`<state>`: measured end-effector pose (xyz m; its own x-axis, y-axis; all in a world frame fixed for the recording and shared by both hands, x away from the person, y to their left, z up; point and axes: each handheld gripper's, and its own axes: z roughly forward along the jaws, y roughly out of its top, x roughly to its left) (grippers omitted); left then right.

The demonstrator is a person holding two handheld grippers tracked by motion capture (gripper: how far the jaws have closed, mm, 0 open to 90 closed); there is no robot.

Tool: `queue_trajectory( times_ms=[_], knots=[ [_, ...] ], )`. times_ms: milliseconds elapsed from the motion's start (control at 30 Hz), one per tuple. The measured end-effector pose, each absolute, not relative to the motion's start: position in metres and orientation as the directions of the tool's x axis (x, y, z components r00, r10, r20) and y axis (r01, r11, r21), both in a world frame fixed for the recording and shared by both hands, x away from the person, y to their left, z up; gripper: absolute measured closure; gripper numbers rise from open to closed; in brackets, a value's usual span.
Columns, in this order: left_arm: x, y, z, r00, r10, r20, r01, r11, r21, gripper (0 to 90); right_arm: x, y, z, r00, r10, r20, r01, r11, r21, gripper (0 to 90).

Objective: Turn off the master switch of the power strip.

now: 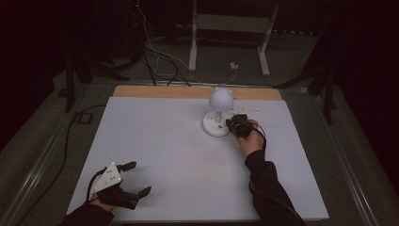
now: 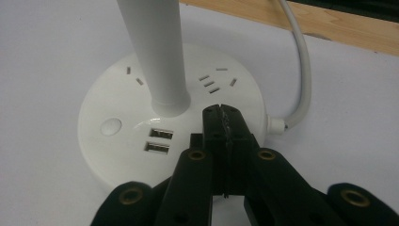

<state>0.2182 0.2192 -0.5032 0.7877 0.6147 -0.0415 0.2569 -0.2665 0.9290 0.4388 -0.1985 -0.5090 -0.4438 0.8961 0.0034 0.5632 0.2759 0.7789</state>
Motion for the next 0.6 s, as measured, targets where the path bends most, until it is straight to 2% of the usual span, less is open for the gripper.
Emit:
queue_trajectory(
  times_ms=[133, 267, 333, 600],
  knots=[
    [0.219, 0.219, -0.503, 0.787, 0.615, -0.043, 0.258, -0.266, 0.929, 0.4, 0.439, -0.197, -0.508, -0.443, 0.897, -0.005, 0.563, 0.283, 0.777, 90.0],
    [0.219, 0.220, -0.503, 0.785, 0.617, -0.044, 0.259, -0.264, 0.929, 0.4, 0.439, -0.199, -0.505, -0.428, 0.903, 0.030, 0.578, 0.249, 0.777, 90.0],
    [0.219, 0.220, -0.503, 0.786, 0.617, -0.044, 0.259, -0.263, 0.929, 0.4, 0.436, -0.200, -0.503, -0.438, 0.898, 0.026, 0.546, 0.243, 0.802, 90.0],
    [0.219, 0.220, -0.503, 0.786, 0.617, -0.045, 0.259, -0.263, 0.929, 0.5, 0.434, -0.201, -0.493, -0.445, 0.893, 0.061, 0.537, 0.212, 0.817, 88.6]
  ],
)
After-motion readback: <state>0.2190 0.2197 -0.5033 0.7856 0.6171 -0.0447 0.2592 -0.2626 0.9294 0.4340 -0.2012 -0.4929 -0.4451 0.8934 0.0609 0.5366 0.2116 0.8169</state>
